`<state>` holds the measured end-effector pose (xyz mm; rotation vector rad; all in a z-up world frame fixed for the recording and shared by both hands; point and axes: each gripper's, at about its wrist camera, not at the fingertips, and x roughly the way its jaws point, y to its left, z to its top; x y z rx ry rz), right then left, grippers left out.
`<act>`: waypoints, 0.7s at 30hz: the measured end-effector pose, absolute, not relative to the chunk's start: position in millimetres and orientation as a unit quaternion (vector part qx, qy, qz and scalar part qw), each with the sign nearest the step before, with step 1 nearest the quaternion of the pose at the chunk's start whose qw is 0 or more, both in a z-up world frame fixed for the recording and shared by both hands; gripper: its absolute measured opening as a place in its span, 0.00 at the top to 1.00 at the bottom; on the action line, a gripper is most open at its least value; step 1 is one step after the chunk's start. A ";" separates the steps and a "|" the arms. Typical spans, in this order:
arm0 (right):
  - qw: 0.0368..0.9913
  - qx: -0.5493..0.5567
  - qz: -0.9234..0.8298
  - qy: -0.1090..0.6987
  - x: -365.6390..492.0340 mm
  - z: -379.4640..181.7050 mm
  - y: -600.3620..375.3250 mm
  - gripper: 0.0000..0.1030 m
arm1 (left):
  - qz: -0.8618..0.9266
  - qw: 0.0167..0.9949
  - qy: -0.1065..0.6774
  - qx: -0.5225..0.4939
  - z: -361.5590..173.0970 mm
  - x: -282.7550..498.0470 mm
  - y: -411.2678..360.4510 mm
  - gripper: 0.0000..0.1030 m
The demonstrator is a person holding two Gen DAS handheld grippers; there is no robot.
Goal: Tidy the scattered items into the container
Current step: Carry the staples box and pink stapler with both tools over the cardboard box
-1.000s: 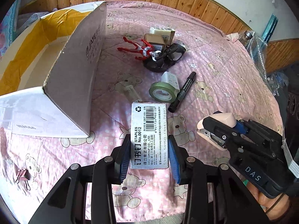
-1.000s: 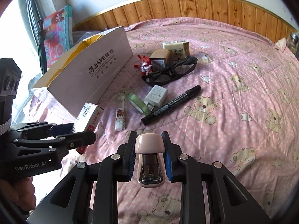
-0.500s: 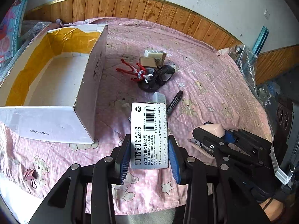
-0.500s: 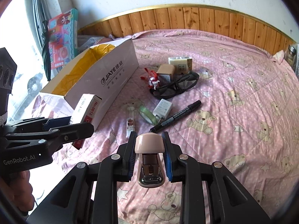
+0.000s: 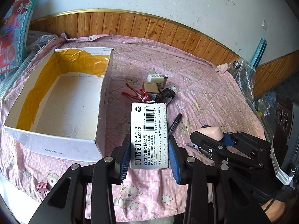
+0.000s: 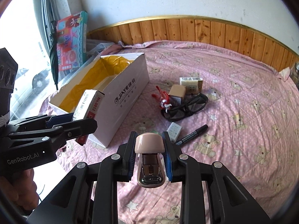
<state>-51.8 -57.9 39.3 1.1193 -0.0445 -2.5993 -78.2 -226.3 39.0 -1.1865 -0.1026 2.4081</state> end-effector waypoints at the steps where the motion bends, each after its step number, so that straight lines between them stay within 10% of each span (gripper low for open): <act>1: 0.157 0.390 -0.907 -0.013 -53.7 42.0 -59.7 0.73 | 0.875 0.223 -0.038 -0.427 41.7 -79.2 -228.3 0.62; 21: 0.194 0.384 -0.903 0.004 -97.4 88.5 -95.0 0.73 | 0.897 0.204 -0.055 -0.387 83.9 -112.5 -269.6 0.62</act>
